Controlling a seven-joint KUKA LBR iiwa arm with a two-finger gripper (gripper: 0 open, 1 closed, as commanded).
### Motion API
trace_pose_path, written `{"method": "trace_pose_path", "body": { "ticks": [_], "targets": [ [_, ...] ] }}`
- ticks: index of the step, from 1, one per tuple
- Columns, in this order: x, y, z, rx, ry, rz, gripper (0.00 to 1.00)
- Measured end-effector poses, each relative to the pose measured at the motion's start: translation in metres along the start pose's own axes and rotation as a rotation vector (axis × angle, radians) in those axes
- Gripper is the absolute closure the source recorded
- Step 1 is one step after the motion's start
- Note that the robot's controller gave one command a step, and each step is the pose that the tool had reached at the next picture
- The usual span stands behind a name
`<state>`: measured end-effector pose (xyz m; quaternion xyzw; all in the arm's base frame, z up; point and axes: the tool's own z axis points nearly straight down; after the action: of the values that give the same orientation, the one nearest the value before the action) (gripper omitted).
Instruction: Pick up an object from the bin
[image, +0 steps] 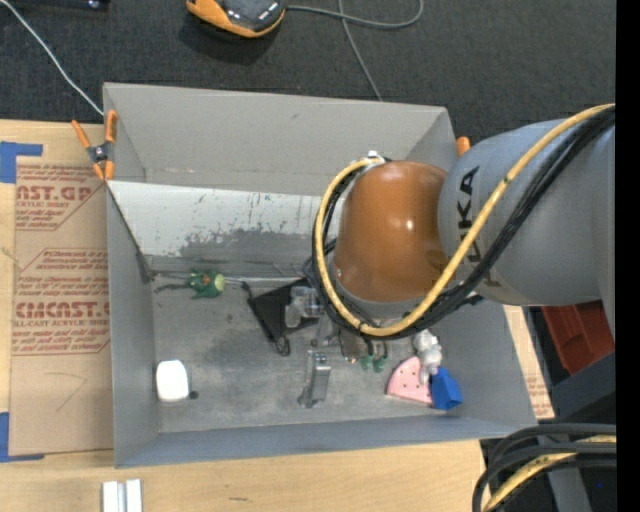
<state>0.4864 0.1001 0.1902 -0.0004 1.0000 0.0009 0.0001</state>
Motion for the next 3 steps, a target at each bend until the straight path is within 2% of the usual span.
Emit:
{"method": "trace_pose_path", "body": {
  "ticks": [1, 2, 3],
  "targets": [
    [0.000, 0.000, 0.000, 0.000, 0.000, 0.000, 0.00],
    [-0.081, -0.001, 0.119, -0.001, -0.007, -0.020, 0.00],
    [-0.072, -0.029, 0.068, 0.000, -0.005, -0.074, 0.00]
  ]
}}
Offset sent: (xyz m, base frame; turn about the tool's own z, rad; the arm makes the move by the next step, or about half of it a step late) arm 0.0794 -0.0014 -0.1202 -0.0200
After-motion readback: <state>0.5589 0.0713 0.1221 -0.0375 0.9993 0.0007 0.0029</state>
